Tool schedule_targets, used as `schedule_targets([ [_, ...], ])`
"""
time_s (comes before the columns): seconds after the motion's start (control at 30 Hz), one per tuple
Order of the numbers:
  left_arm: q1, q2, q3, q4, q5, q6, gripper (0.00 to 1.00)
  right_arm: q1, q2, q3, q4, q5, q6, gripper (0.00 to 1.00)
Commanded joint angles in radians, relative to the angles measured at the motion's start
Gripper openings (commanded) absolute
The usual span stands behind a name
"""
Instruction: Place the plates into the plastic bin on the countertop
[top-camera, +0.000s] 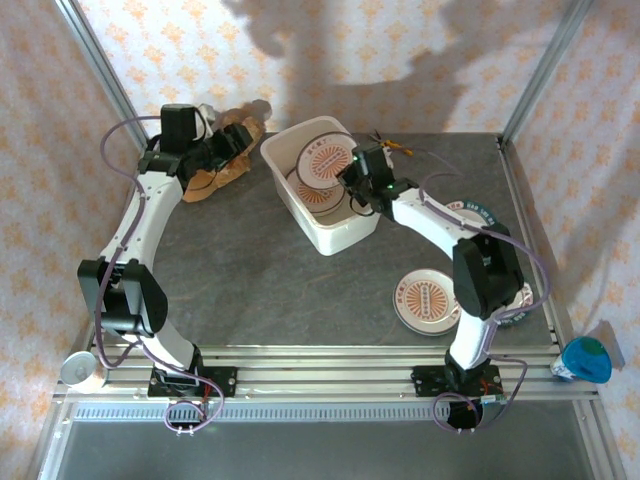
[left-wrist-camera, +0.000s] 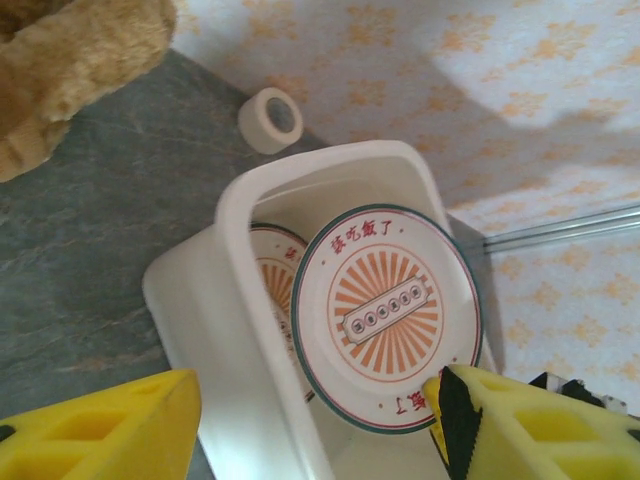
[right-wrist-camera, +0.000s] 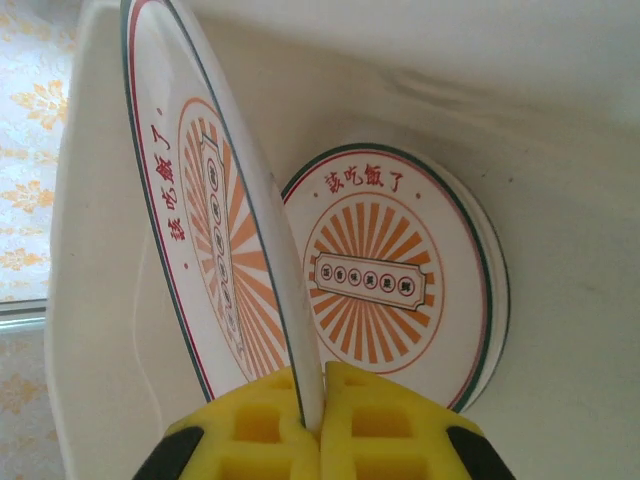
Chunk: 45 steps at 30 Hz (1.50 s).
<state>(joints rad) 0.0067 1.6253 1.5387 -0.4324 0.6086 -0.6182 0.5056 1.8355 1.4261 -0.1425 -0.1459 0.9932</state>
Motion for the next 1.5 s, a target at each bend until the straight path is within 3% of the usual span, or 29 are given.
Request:
schedule_targets([
  [0.0,0.016,-0.043,-0.042,-0.028,-0.035,0.031,0.65,0.001,0.047,0.064,-0.017,0.003,0.062,0.0],
  [0.47,0.029,-0.119,-0.133,-0.076,-0.079,0.065,0.65,0.038,0.206,0.21,-0.177,-0.013,0.145,0.0],
  [0.8,0.042,-0.163,-0.182,-0.096,-0.086,0.097,0.65,0.095,0.201,0.272,-0.315,0.084,0.148,0.0],
  [1.13,0.05,-0.187,-0.223,-0.095,-0.072,0.108,0.65,0.096,0.261,0.206,-0.215,0.05,0.318,0.01],
  [1.27,0.055,-0.199,-0.246,-0.097,-0.063,0.113,0.65,0.096,0.292,0.226,-0.206,0.028,0.314,0.09],
  [1.47,0.059,-0.222,-0.284,-0.109,-0.047,0.131,0.65,0.097,0.271,0.238,-0.255,0.046,0.291,0.42],
])
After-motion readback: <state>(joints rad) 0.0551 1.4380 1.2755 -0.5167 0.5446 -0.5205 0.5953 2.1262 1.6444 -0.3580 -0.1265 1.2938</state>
